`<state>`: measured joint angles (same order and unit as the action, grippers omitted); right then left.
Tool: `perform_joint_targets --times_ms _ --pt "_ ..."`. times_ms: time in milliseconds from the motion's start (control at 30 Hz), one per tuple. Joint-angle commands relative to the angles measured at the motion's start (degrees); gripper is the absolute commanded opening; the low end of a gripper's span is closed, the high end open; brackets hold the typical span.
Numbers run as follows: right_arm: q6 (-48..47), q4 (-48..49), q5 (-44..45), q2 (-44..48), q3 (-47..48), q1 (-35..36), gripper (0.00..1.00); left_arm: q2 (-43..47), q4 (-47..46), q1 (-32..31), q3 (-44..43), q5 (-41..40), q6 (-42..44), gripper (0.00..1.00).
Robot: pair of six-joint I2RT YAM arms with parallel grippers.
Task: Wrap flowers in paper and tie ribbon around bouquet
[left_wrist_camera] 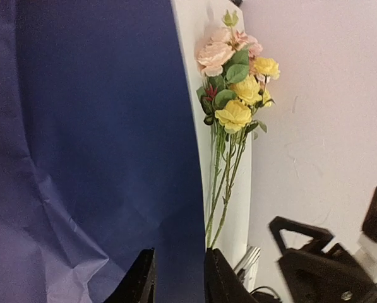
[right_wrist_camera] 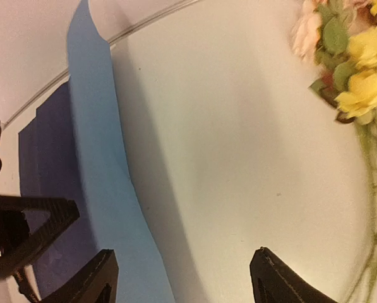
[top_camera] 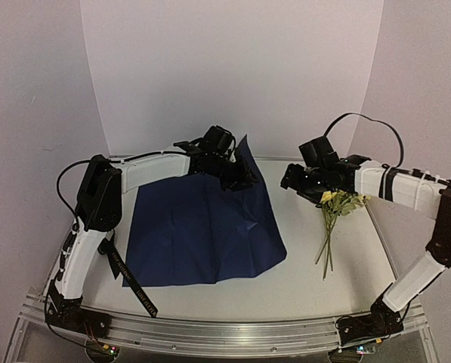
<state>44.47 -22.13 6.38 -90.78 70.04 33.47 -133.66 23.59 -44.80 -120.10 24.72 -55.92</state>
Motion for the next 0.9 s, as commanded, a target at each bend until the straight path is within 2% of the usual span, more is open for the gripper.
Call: perform_joint_targets --times_ms 0,167,233,400,500,667,867 --pt "-5.9 -8.5 9.0 5.9 -0.4 0.1 0.81 1.3 -4.5 0.3 -2.6 2.2 2.5 0.58" --pt "-10.6 -9.2 5.9 5.2 2.6 0.2 0.91 9.1 -7.2 3.1 7.0 -0.4 5.9 0.94" --pt "-12.6 -9.2 3.5 2.3 4.7 0.2 0.92 12.9 -8.0 4.7 12.2 -1.7 7.0 0.99" --pt "-16.5 -6.6 -2.0 -5.5 7.4 0.4 0.94 20.2 -10.3 10.0 26.5 -3.2 6.5 1.00" --pt "-17.3 -5.5 -2.8 -9.4 8.3 0.3 0.96 22.8 -12.3 13.0 34.5 -1.4 6.0 0.98" --pt "-15.1 -4.2 -4.2 -9.9 3.6 0.0 0.97 23.8 -11.2 16.0 40.2 0.0 8.2 0.96" --pt "-11.0 -2.0 -8.6 -6.7 -5.9 -0.2 0.96 22.0 -10.2 17.3 41.7 1.6 10.1 0.94"
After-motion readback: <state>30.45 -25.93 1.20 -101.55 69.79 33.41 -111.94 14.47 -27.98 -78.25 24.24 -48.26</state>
